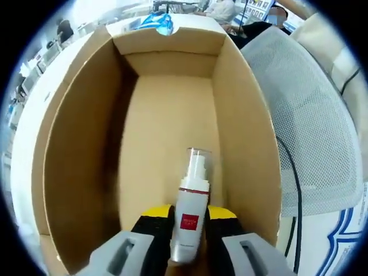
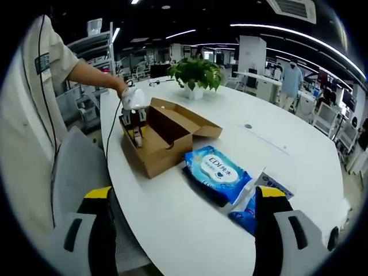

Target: Operate the shoe box by opening the lid, removing the specified soft item, and placing it in the target area until the item is outside and the box remains undamaged.

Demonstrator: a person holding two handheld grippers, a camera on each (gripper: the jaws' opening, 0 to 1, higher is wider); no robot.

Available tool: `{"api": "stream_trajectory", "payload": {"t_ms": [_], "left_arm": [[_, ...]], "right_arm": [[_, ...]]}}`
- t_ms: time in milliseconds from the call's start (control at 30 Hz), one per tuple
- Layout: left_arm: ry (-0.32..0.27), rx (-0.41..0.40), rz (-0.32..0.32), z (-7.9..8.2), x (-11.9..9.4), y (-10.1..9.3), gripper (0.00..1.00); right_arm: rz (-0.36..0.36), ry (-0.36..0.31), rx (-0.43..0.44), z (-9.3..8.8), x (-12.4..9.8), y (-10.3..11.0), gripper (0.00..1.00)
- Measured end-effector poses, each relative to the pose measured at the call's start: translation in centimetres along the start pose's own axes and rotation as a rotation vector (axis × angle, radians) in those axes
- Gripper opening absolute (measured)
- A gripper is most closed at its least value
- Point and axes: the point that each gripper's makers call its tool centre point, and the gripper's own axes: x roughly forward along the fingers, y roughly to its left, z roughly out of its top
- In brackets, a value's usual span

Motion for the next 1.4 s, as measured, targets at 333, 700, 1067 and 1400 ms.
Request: {"api": "stream_trajectory", "payload": {"t_ms": [333, 700, 1067, 1400], "left_arm": [[-0.006, -0.06, 0.013, 0.3, 0.0, -0.2, 0.19], [-0.045, -0.111, 0.064, 1.7, -1.5, 0.0, 0.19], [-0.104, -0.148, 0.119, 3.7, -3.3, -0.6, 0.19], [-0.178, -0.22, 0.193, 4.8, -5.1, -0.3, 0.19]], "right_arm": [[-0.009, -0.012, 0.015, 0.1, -0.1, -0.1, 0.96], [-0.014, -0.03, 0.029, 0.4, 0.0, 0.1, 0.96], [-0.039, -0.055, 0.017, 1.1, 0.3, 0.1, 0.82], [-0.032, -0.047, 0.063, 1.3, 1.8, 1.0, 0.74]]}}
